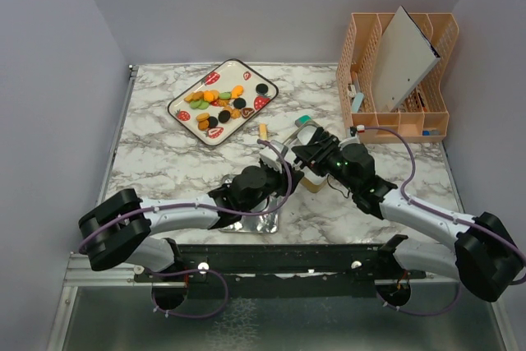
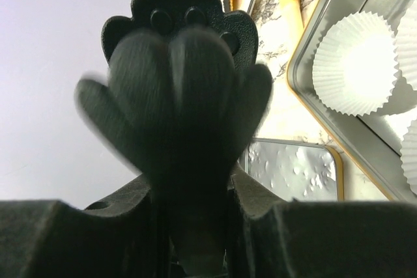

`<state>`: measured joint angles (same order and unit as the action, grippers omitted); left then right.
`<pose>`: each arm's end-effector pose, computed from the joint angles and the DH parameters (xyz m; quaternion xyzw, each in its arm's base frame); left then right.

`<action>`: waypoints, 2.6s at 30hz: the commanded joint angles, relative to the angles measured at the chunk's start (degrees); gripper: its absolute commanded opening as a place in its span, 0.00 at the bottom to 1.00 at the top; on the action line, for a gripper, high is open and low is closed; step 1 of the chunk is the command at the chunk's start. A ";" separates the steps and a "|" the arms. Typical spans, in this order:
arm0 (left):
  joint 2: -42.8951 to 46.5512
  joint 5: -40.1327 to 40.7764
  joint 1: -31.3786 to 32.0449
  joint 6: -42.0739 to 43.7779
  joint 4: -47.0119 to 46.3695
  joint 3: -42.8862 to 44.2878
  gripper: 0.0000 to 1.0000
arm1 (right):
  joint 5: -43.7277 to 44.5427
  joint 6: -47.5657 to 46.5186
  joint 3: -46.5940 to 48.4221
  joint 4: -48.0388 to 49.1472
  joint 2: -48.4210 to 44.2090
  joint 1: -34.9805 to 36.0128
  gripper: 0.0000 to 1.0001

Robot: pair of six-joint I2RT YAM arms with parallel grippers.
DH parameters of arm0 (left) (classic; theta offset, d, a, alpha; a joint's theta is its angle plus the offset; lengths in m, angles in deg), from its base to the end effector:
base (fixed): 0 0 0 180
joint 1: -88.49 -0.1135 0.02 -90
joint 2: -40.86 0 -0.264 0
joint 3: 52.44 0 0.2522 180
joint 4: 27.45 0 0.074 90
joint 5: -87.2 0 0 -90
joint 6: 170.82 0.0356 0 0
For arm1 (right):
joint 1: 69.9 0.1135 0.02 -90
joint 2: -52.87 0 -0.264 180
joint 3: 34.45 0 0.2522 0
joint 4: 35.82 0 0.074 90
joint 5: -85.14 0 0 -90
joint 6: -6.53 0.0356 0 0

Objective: Pack the cookies

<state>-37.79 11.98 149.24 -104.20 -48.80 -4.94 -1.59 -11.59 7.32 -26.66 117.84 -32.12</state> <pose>0.1500 -0.2492 0.2234 0.1645 0.7451 -0.3549 0.5401 0.1960 0.1493 0.2268 0.2478 0.7481 0.4899 0.3727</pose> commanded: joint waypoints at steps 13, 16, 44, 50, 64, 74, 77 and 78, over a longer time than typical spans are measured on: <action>11.52 3.63 -0.98 0.88 5.34 -2.22 0.33 | 2.13 2.43 -0.10 -5.44 -3.23 -0.49 0.37; 13.27 4.12 -1.07 1.02 8.83 -1.37 0.36 | 2.42 2.48 0.22 -6.38 -2.57 -0.60 0.40; 13.81 -0.60 -19.12 1.27 51.34 17.02 0.47 | 15.89 -28.00 6.31 -17.92 -15.56 -0.78 0.89; 11.25 -2.26 -25.46 4.62 60.05 21.80 0.47 | 23.11 -36.59 5.62 -20.65 -21.64 -0.78 0.96; 1.06 -12.41 -43.12 6.87 66.96 28.83 0.48 | 29.65 -46.42 6.67 -30.69 -33.71 -0.78 0.97; -5.44 -17.90 -54.79 5.94 68.07 33.17 0.47 | 34.36 -47.62 5.43 -35.95 -38.75 -0.78 0.98; -8.15 -18.81 -56.41 5.97 68.85 35.84 0.47 | 35.42 -47.37 4.75 -36.10 -39.80 -0.78 0.98; -8.90 -19.34 -56.66 5.91 69.07 36.73 0.48 | 35.70 -47.36 4.56 -36.10 -40.09 -0.73 0.98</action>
<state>-43.80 -3.67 94.19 -98.36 19.27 27.47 30.52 -58.08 12.37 -60.30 79.15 -32.54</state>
